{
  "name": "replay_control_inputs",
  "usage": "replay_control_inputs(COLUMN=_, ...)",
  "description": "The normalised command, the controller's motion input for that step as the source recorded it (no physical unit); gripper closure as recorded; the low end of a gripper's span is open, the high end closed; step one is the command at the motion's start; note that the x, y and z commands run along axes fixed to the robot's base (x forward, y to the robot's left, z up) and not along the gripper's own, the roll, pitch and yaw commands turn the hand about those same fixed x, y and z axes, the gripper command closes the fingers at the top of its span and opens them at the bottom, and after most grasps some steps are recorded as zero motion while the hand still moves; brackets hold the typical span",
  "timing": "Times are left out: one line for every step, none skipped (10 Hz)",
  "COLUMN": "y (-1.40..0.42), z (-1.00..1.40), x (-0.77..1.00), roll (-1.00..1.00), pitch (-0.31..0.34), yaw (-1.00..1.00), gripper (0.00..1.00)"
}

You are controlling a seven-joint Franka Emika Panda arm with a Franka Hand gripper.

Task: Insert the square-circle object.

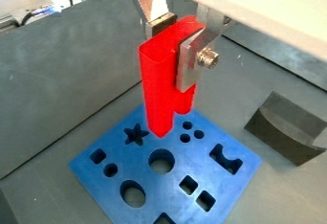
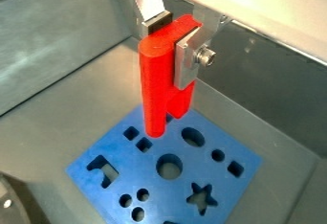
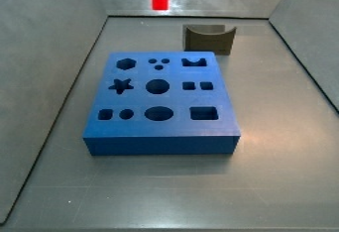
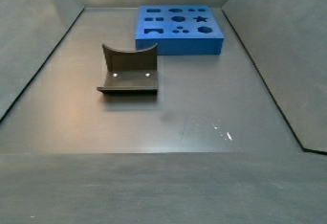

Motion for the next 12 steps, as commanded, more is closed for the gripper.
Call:
replay_control_inputs(y=0.00, z=-0.76, x=-0.09, roll=0.00, pitch=-0.119, yaw=-1.00, gripper=1.00)
replay_control_inputs(y=0.00, z=-0.76, x=-0.10, roll=0.00, pitch=-0.121, yaw=-1.00, gripper=1.00)
replay_control_inputs(y=0.00, z=-0.73, x=-0.08, roll=-0.01, pitch=-0.097, yaw=-1.00, gripper=1.00)
replay_control_inputs(y=-0.38, z=-0.60, x=-0.10, roll=-0.01, pitch=-0.036, yaw=-0.74, gripper=1.00)
replay_control_inputs(y=-0.47, z=-0.44, x=0.00, roll=0.03, pitch=-0.001, yaw=-0.81, gripper=1.00)
replay_control_inputs(y=-0.48, z=-0.27, x=0.00, roll=0.04, pitch=0.001, yaw=-0.79, gripper=1.00)
replay_control_inputs(y=-0.50, z=-0.22, x=0.00, roll=0.03, pitch=0.000, yaw=-0.74, gripper=1.00)
replay_control_inputs(y=-0.32, z=-0.24, x=0.00, roll=0.00, pitch=0.000, yaw=-0.86, gripper=1.00)
replay_control_inputs(y=0.00, z=-0.25, x=0.00, roll=0.00, pitch=-0.019, yaw=-1.00, gripper=1.00)
replay_control_inputs(y=0.00, z=-0.24, x=0.00, roll=0.00, pitch=-0.017, yaw=-1.00, gripper=1.00)
replay_control_inputs(y=0.00, z=-0.23, x=0.00, roll=0.00, pitch=-0.017, yaw=-1.00, gripper=1.00)
replay_control_inputs(y=0.00, z=-0.39, x=-0.21, roll=-0.03, pitch=-0.067, yaw=-0.95, gripper=1.00)
